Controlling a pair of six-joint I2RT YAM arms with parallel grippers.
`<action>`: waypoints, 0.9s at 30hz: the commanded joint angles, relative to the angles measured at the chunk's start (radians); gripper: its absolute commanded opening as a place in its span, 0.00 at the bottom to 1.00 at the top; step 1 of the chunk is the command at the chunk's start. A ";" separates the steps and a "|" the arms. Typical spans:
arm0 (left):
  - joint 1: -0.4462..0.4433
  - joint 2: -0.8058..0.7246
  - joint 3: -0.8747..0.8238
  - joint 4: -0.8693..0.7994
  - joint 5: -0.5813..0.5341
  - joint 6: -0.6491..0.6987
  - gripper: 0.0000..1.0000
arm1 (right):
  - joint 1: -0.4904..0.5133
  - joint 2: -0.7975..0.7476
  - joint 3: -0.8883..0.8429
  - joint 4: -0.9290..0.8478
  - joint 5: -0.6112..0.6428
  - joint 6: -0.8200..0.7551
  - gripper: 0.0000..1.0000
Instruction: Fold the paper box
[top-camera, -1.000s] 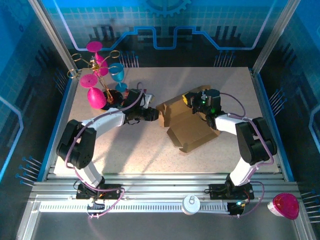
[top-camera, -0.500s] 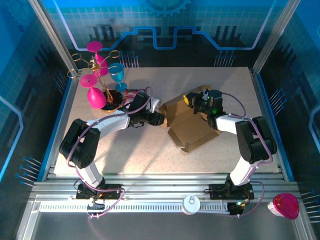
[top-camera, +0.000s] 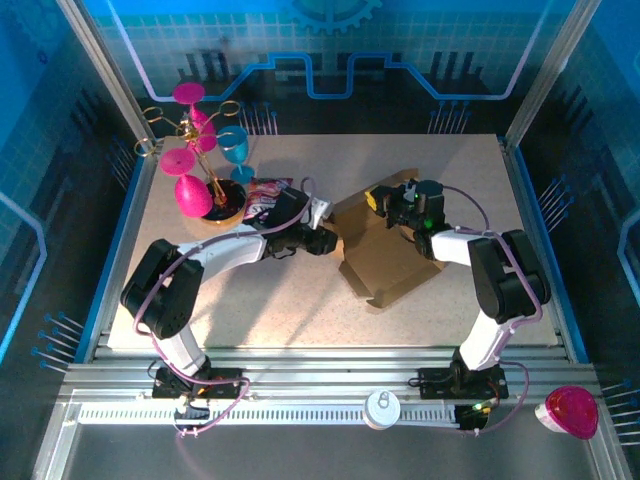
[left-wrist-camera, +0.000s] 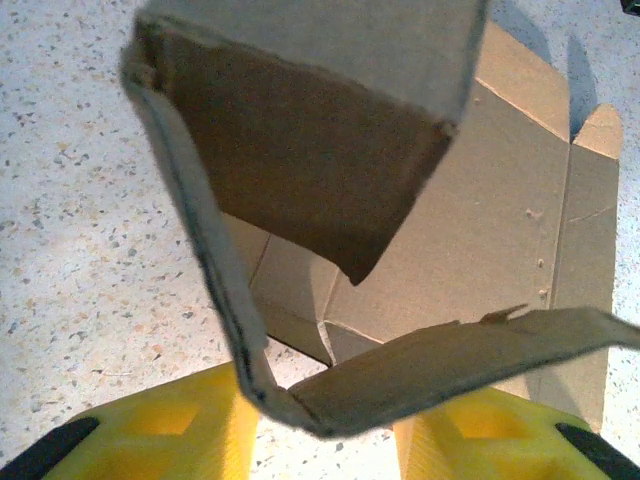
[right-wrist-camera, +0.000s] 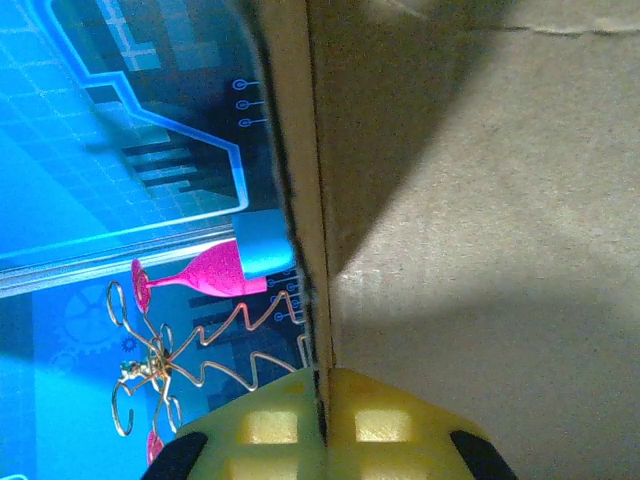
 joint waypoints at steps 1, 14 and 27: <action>-0.025 0.002 0.011 0.034 -0.029 0.014 0.40 | -0.016 0.001 0.012 0.068 -0.040 -0.019 0.00; -0.100 0.026 0.006 0.058 -0.235 -0.019 0.41 | -0.055 0.051 -0.143 0.412 -0.104 0.054 0.00; -0.121 0.051 0.009 0.103 -0.253 -0.047 0.39 | -0.080 0.148 -0.186 0.548 -0.129 0.079 0.00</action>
